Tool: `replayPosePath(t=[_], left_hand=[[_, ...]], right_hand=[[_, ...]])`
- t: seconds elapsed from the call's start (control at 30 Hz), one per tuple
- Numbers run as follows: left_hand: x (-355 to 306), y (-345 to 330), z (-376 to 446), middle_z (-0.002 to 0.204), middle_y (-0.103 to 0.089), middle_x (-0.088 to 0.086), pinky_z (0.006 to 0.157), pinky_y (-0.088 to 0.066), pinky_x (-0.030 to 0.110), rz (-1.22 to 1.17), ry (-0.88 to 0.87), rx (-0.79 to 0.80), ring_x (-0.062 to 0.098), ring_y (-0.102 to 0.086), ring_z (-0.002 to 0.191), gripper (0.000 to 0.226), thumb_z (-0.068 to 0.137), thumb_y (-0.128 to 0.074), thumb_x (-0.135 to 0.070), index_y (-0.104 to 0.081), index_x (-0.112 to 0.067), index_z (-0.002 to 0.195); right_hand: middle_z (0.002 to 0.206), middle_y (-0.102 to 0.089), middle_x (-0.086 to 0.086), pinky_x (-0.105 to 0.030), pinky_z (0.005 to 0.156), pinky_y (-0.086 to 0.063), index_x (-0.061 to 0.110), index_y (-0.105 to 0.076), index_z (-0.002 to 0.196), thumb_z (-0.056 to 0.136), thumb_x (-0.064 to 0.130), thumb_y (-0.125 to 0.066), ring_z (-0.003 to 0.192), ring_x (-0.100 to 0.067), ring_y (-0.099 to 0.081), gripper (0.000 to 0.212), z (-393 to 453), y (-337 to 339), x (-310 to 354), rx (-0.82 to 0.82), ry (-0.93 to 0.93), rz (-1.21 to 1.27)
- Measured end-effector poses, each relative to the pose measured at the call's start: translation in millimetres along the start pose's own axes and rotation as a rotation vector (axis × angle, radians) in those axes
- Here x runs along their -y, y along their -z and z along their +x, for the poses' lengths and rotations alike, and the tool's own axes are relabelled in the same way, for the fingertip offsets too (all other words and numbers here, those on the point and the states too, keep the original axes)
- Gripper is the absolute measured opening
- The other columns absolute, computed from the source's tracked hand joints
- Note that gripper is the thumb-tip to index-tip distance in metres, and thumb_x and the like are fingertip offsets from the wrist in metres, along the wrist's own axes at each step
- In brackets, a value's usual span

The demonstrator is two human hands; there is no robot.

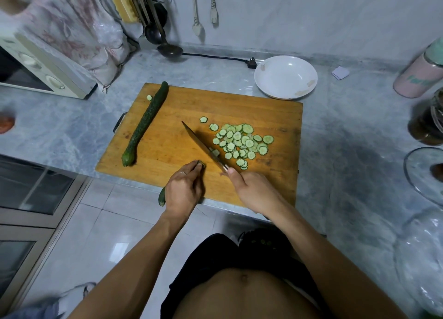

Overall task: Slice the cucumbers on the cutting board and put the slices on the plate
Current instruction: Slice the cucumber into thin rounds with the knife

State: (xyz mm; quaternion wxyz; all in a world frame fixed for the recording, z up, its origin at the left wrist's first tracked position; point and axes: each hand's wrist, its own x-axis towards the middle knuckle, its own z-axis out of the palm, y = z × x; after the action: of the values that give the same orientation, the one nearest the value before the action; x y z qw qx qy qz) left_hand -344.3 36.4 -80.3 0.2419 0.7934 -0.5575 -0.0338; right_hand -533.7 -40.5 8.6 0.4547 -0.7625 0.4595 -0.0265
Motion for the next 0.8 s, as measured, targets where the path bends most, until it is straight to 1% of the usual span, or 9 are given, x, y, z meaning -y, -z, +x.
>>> replayPosePath(t=[0.1, 0.2, 0.27, 0.4, 0.47, 0.53, 0.6, 0.7, 0.8], left_hand=[[1.9, 3.6, 0.1, 0.128, -0.066, 0.006, 0.078, -0.057, 0.036, -0.024, -0.003, 0.018, 0.027, -0.067, 0.106, 0.03, 0.089, -0.066, -0.012, -0.072, -0.013, 0.118], [4.0, 5.9, -1.4, 0.124, -0.068, 0.007, 0.073, -0.058, 0.037, -0.03, -0.058, -0.019, 0.027, -0.07, 0.1, 0.027, 0.086, -0.069, -0.01, -0.074, -0.011, 0.113], [4.1, 4.5, -1.2, 0.122, -0.069, 0.008, 0.072, -0.059, 0.038, -0.022, -0.062, -0.031, 0.027, -0.07, 0.098, 0.026, 0.086, -0.07, -0.01, -0.074, -0.01, 0.112], [2.0, 1.8, 0.3, 0.122, -0.069, 0.006, 0.069, -0.06, 0.037, -0.002, -0.046, -0.032, 0.027, -0.07, 0.098, 0.028, 0.088, -0.06, -0.017, -0.074, -0.01, 0.111], [0.5, 3.1, -0.3, 0.12, -0.069, 0.004, 0.066, -0.059, 0.034, 0.007, -0.067, -0.026, 0.027, -0.069, 0.097, 0.028, 0.086, -0.058, -0.013, -0.074, -0.011, 0.109], [0.5, 4.0, -0.9, 0.118, -0.069, 0.003, 0.064, -0.058, 0.033, -0.001, -0.089, -0.017, 0.027, -0.067, 0.095, 0.026, 0.084, -0.059, -0.006, -0.074, -0.01, 0.106], [0.6, 4.2, -1.1, 0.12, -0.068, 0.003, 0.067, -0.058, 0.033, -0.012, -0.087, -0.014, 0.026, -0.067, 0.098, 0.027, 0.083, -0.061, -0.002, -0.073, -0.011, 0.107], [0.3, 3.7, -1.9, 0.12, -0.068, 0.002, 0.07, -0.056, 0.032, -0.014, -0.093, -0.015, 0.025, -0.066, 0.1, 0.028, 0.084, -0.063, -0.002, -0.073, -0.011, 0.109], [2.6, 2.7, -1.4, 0.122, -0.068, 0.002, 0.071, -0.058, 0.033, -0.007, -0.081, 0.011, 0.025, -0.066, 0.101, 0.028, 0.087, -0.057, -0.009, -0.073, -0.011, 0.109]], right_hand=[[0.055, -0.042, -0.001, -0.032, 0.054, -0.035, 0.013, -0.045, 0.063, 0.104, 0.054, -0.024, 0.05, -0.019, -0.043, 0.061, 0.4, 7.1, -6.8, -0.02, -0.013, 0.019], [0.059, -0.043, -0.001, -0.033, 0.055, -0.033, 0.014, -0.044, 0.064, 0.103, 0.055, -0.025, 0.053, -0.018, -0.043, 0.06, -2.7, 10.0, -8.6, -0.013, 0.013, -0.016], [0.059, -0.044, 0.0, -0.034, 0.054, -0.034, 0.016, -0.043, 0.063, 0.102, 0.056, -0.024, 0.054, -0.017, -0.043, 0.059, -8.0, 8.5, -6.6, 0.005, 0.045, -0.044], [0.065, -0.048, -0.001, -0.034, 0.058, -0.034, 0.019, -0.043, 0.063, 0.103, 0.056, -0.023, 0.063, -0.017, -0.047, 0.058, -21.0, 1.8, 2.8, 0.044, 0.077, -0.095], [0.067, -0.048, -0.002, -0.035, 0.057, -0.033, 0.018, -0.043, 0.064, 0.103, 0.056, -0.024, 0.063, -0.015, -0.047, 0.057, -27.8, 0.2, 7.9, 0.059, 0.08, -0.106], [0.068, -0.048, -0.002, -0.035, 0.056, -0.034, 0.017, -0.043, 0.065, 0.103, 0.055, -0.024, 0.061, -0.013, -0.046, 0.057, -33.5, 0.3, 11.8, 0.073, 0.088, -0.117], [0.07, -0.049, -0.003, -0.035, 0.059, -0.035, 0.017, -0.044, 0.067, 0.103, 0.055, -0.023, 0.063, -0.012, -0.045, 0.056, -36.3, 1.2, 13.9, 0.081, 0.086, -0.12], [0.074, -0.049, -0.002, -0.033, 0.065, -0.035, 0.02, -0.042, 0.068, 0.104, 0.054, -0.022, 0.072, -0.018, -0.047, 0.053, -36.9, 1.6, 14.9, 0.087, 0.072, -0.128], [0.076, -0.05, -0.004, -0.034, 0.066, -0.037, 0.021, -0.042, 0.068, 0.104, 0.054, -0.022, 0.075, -0.02, -0.049, 0.052, -37.0, 0.9, 16.5, 0.083, 0.071, -0.136]])
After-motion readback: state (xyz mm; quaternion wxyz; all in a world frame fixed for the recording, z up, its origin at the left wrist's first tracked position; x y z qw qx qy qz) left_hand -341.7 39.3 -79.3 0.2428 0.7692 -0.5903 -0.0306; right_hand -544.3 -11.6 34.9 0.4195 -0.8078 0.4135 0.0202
